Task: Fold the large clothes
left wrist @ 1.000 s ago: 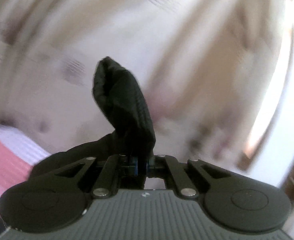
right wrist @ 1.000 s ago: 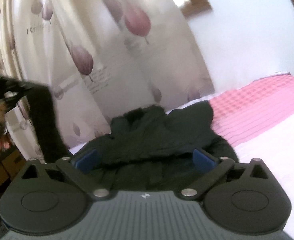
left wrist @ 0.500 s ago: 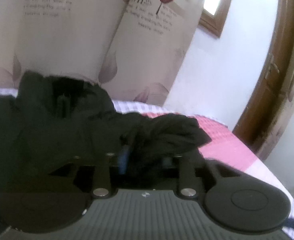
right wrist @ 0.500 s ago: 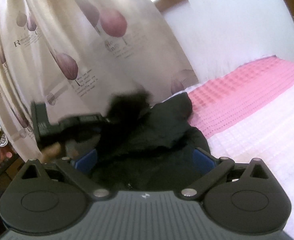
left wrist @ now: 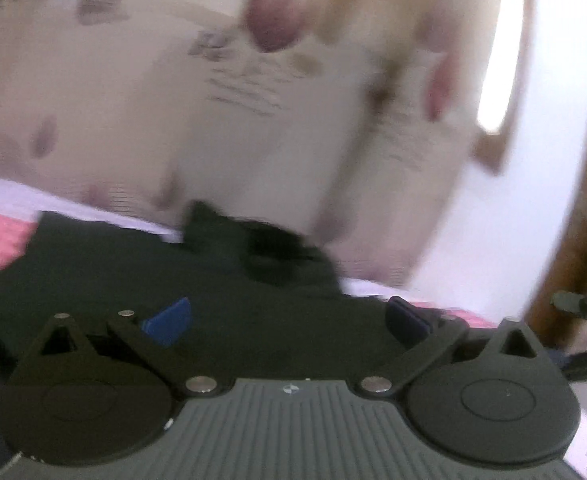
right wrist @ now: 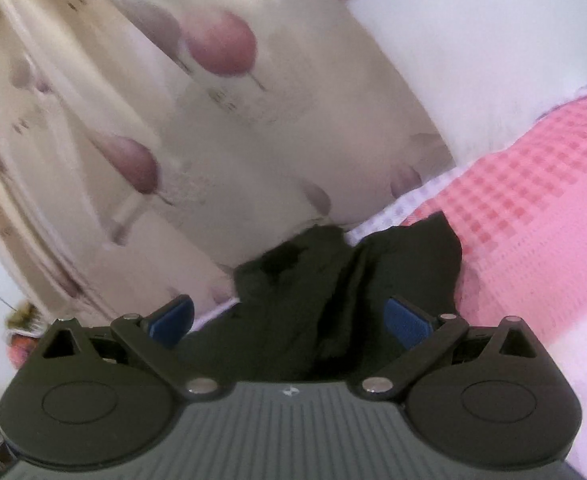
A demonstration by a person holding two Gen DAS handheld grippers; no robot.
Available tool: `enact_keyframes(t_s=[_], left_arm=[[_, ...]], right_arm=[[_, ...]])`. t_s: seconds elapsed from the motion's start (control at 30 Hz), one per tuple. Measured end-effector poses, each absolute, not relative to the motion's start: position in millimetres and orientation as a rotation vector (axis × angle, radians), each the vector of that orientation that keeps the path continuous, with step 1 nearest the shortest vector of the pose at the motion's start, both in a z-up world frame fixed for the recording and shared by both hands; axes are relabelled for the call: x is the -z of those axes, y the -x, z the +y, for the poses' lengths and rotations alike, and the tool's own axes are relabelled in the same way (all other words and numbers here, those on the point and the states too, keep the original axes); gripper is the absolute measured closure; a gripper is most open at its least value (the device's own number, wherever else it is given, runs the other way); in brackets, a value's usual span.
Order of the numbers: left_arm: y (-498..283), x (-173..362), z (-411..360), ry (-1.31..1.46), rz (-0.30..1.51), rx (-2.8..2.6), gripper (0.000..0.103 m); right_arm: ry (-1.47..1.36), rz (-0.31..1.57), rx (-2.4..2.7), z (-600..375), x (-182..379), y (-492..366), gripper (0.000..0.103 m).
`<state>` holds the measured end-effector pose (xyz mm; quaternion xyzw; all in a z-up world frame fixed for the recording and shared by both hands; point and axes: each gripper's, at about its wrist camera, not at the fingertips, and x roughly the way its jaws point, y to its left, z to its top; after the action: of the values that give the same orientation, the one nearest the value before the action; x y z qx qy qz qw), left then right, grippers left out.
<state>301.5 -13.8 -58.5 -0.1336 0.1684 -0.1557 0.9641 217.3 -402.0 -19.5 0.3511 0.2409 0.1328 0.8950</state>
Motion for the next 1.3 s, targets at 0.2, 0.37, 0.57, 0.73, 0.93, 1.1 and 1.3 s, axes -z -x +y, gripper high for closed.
enact_keyframes(t_s=[0.2, 0.37, 0.57, 0.73, 0.93, 1.1, 1.3], left_arm=[[-337, 86, 49, 0.359, 0.459, 0.165, 0.022], [-342, 97, 96, 0.463, 0.454, -0.004, 0.029], [-318, 74, 99, 0.444, 0.384, 0.139, 0.015], [-314, 41, 89, 0.381, 0.248, 0.15, 0.001], [-355, 47, 81, 0.371, 0.299, 0.131, 0.004], [-367, 59, 74, 0.356, 0.317, 0.131, 0.016], [-406, 80, 76, 0.309, 0.46, 0.088, 0.049]], right_arm=[[-0.545, 0.691, -0.242, -359, 48, -290, 0.072], [-0.405, 0.762, -0.326, -296, 72, -309, 0.073], [-0.358, 0.733, -0.252, -300, 73, -310, 0.073], [-0.277, 0.698, -0.213, -313, 54, -309, 0.077], [-0.254, 0.662, -0.108, -324, 38, -309, 0.076], [-0.254, 0.552, -0.294, -293, 13, -308, 0.076], [0.035, 0.66, -0.33, -234, 52, -352, 0.078]])
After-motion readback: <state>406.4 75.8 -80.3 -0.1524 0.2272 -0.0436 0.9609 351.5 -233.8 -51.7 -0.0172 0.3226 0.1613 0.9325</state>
